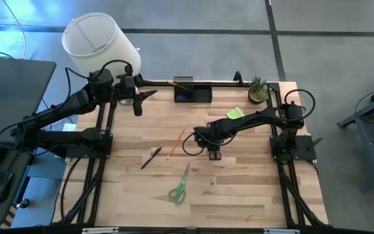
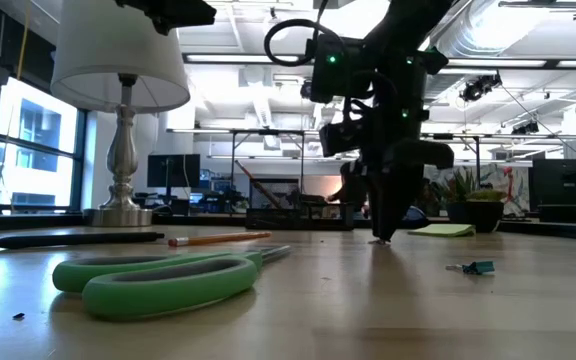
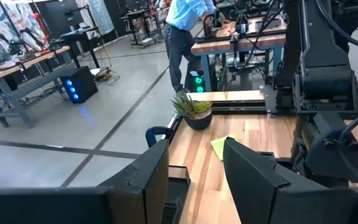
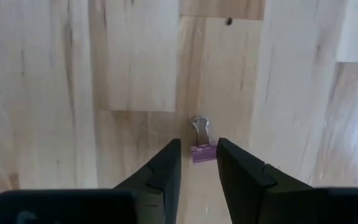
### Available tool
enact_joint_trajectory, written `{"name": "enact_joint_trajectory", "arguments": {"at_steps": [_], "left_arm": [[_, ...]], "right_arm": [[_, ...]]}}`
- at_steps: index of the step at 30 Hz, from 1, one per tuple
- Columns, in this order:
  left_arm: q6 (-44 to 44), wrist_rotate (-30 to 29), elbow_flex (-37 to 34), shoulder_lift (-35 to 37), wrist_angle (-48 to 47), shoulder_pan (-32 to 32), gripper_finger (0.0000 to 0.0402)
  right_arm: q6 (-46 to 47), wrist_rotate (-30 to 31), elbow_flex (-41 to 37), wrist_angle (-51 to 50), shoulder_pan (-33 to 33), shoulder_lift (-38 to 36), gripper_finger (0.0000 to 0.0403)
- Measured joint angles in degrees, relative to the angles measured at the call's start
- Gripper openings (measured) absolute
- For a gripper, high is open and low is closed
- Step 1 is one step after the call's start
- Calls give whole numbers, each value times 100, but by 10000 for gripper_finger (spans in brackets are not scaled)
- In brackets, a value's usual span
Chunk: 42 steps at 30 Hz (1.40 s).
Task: Pick and place office supplies into organizer
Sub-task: Put the pink binder clip into the black desk organizer
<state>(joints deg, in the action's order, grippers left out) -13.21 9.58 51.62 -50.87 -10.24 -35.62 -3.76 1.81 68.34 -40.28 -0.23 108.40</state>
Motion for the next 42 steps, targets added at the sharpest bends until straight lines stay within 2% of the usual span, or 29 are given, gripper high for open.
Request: {"name": "enact_joint_trajectory", "arguments": {"at_steps": [12,19,23,28,32,38,42], "left_arm": [[0,2,0,0,-9,0,140],[0,2,0,0,-22,0,140],[-2,1,0,1,-22,0,140],[-2,-7,0,0,-19,0,140],[-2,-18,0,0,-21,0,140],[-55,-22,0,0,-78,0,140],[-68,-22,0,0,-72,0,140]], "right_arm": [[84,87,-4,-70,0,2,94],[258,117,-521,525,26,-42,94],[287,52,-518,530,34,-31,94],[341,-33,-360,452,31,-28,90],[324,-24,-129,314,29,10,69],[-222,503,291,460,-127,4,37],[-728,746,639,633,-469,4,39]]}}
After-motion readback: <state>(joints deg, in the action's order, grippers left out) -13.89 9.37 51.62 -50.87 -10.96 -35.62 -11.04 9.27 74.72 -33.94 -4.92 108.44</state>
